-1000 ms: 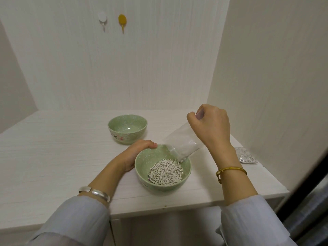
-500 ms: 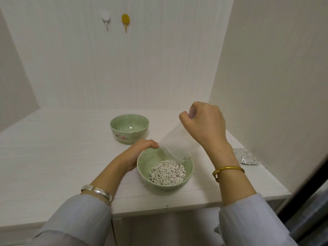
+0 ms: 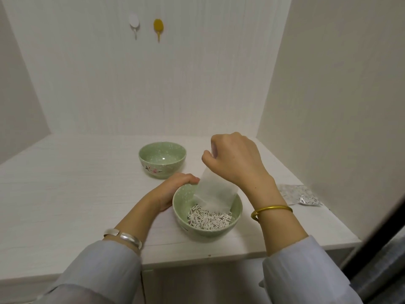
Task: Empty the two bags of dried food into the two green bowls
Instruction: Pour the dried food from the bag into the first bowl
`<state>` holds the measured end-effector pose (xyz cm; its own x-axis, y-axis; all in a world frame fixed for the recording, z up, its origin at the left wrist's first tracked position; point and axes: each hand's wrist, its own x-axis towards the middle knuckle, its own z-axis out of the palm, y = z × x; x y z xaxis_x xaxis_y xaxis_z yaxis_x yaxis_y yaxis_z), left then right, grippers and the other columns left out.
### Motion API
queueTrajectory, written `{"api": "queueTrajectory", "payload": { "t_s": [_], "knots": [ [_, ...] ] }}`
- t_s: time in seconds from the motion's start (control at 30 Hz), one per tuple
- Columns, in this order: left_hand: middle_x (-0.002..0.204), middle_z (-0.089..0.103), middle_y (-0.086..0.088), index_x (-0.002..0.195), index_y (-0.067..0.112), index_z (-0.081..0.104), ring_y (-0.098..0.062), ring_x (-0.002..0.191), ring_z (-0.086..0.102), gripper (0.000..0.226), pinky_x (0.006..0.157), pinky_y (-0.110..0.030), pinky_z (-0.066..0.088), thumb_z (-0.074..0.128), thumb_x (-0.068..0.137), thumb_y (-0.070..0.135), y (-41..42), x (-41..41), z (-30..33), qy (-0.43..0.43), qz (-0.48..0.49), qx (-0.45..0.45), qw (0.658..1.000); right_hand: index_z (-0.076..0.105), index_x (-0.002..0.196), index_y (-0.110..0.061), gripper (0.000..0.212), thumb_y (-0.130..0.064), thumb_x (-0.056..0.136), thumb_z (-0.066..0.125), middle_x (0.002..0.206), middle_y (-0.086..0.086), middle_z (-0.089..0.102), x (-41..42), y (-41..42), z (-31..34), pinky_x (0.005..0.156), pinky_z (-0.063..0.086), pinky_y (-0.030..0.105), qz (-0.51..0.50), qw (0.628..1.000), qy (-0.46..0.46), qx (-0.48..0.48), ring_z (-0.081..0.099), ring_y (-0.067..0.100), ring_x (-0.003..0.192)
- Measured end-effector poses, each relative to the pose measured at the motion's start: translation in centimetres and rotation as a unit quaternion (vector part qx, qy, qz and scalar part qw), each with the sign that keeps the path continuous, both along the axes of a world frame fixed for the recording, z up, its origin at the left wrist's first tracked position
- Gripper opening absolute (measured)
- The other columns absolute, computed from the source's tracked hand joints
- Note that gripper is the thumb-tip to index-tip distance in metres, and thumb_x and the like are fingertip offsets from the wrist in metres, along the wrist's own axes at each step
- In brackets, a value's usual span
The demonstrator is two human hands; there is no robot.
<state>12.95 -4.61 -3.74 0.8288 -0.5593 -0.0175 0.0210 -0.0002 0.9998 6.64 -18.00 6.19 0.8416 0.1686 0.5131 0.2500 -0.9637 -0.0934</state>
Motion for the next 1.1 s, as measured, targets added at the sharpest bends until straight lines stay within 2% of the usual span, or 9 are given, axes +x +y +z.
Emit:
{"api": "queueTrajectory", "payload": {
  "t_s": [0.07, 0.17, 0.27, 0.37, 0.63, 0.73, 0.87, 0.97, 1.1],
  "knots": [
    [0.052, 0.066, 0.003, 0.055, 0.013, 0.071, -0.006, 0.048, 0.061, 0.022, 0.050, -0.015, 0.046, 0.052, 0.066, 0.010, 0.2, -0.1, 0.4, -0.024, 0.006, -0.006, 1.000, 0.059, 0.080, -0.004, 0.028, -0.029, 0.085, 0.047, 0.071, 0.010, 0.058, 0.0, 0.0, 0.0, 0.060, 0.040, 0.032, 0.002, 1.000, 0.000, 0.003, 0.053, 0.030, 0.071],
    [0.071, 0.073, 0.006, 0.090, 0.009, 0.072, -0.005, 0.067, 0.065, 0.026, 0.065, -0.017, 0.048, 0.058, 0.072, 0.019, 1.1, 0.0, 1.5, -0.075, 0.023, -0.051, 0.996, 0.052, 0.074, -0.009, 0.024, -0.030, 0.085, 0.046, 0.068, 0.005, 0.051, 0.1, 0.1, 0.1, 0.059, 0.035, 0.030, 0.001, 1.000, -0.001, -0.010, 0.049, 0.028, 0.070],
    [0.080, 0.073, 0.015, 0.080, 0.028, 0.076, 0.002, 0.080, 0.063, 0.029, 0.079, -0.013, 0.048, 0.064, 0.057, 0.040, 2.1, -1.1, 3.3, -0.143, 0.040, -0.023, 0.989, 0.048, 0.072, -0.011, 0.024, -0.032, 0.085, 0.047, 0.068, 0.004, 0.050, 0.1, 0.2, 0.1, 0.059, 0.034, 0.030, 0.006, 1.000, -0.002, -0.017, 0.048, 0.028, 0.069],
    [0.091, 0.073, 0.004, 0.083, 0.024, 0.074, -0.010, 0.092, 0.064, 0.038, 0.092, -0.026, 0.044, 0.074, 0.051, 0.045, 1.4, -3.1, 4.6, -0.208, 0.035, 0.097, 0.973, 0.053, 0.074, -0.009, 0.026, -0.033, 0.085, 0.048, 0.070, 0.006, 0.055, 0.1, 0.6, 0.2, 0.059, 0.037, 0.032, 0.017, 1.000, 0.000, -0.007, 0.050, 0.028, 0.071],
    [0.056, 0.059, -0.009, 0.063, -0.003, 0.064, -0.019, 0.060, 0.051, 0.030, 0.058, -0.032, 0.039, 0.082, 0.061, 0.021, 0.3, -4.0, 4.6, -0.217, 0.122, 0.095, 0.964, 0.055, 0.099, -0.017, 0.047, -0.059, 0.079, 0.055, 0.090, -0.002, 0.065, -1.0, 0.6, 0.9, 0.068, 0.046, 0.034, 0.052, 0.996, -0.021, 0.071, 0.058, 0.020, 0.081],
    [0.084, 0.070, -0.028, 0.081, -0.007, 0.069, -0.026, 0.074, 0.064, 0.031, 0.071, -0.039, 0.052, 0.078, 0.066, 0.019, 0.7, -4.1, 4.6, -0.210, 0.132, 0.054, 0.967, 0.054, 0.101, -0.023, 0.041, -0.053, 0.075, 0.064, 0.095, -0.007, 0.063, -1.6, -1.1, 0.5, 0.073, 0.049, 0.029, 0.091, 0.960, -0.011, 0.265, 0.059, 0.013, 0.082],
    [0.095, 0.072, -0.020, 0.094, -0.005, 0.070, -0.023, 0.089, 0.068, 0.023, 0.082, -0.033, 0.054, 0.068, 0.076, 0.009, 0.9, -4.4, 4.8, -0.199, 0.138, 0.015, 0.970, 0.055, 0.100, -0.026, 0.039, -0.049, 0.072, 0.068, 0.094, -0.007, 0.063, -1.8, -3.2, -1.4, 0.075, 0.052, 0.031, 0.121, 0.883, 0.048, 0.450, 0.062, 0.017, 0.084],
    [0.085, 0.073, -0.005, 0.090, -0.001, 0.070, -0.011, 0.080, 0.069, 0.018, 0.074, -0.020, 0.054, 0.069, 0.074, 0.006, 0.7, -4.4, 4.8, -0.182, 0.142, -0.013, 0.973, 0.060, 0.099, -0.023, 0.040, -0.047, 0.068, 0.069, 0.093, -0.008, 0.064, -2.1, -3.8, -2.7, 0.077, 0.052, 0.034, 0.136, 0.881, 0.134, 0.433, 0.061, 0.017, 0.083],
    [0.072, 0.073, 0.002, 0.081, 0.004, 0.072, -0.007, 0.070, 0.070, 0.014, 0.066, -0.018, 0.056, 0.074, 0.067, 0.005, 0.2, -4.3, 4.9, -0.174, 0.160, -0.028, 0.971, 0.067, 0.098, -0.019, 0.030, -0.032, 0.072, 0.075, 0.096, -0.007, 0.067, -2.2, -3.8, -3.9, 0.080, 0.054, 0.040, 0.160, 0.881, 0.185, 0.404, 0.062, 0.011, 0.079]
  ]
}}
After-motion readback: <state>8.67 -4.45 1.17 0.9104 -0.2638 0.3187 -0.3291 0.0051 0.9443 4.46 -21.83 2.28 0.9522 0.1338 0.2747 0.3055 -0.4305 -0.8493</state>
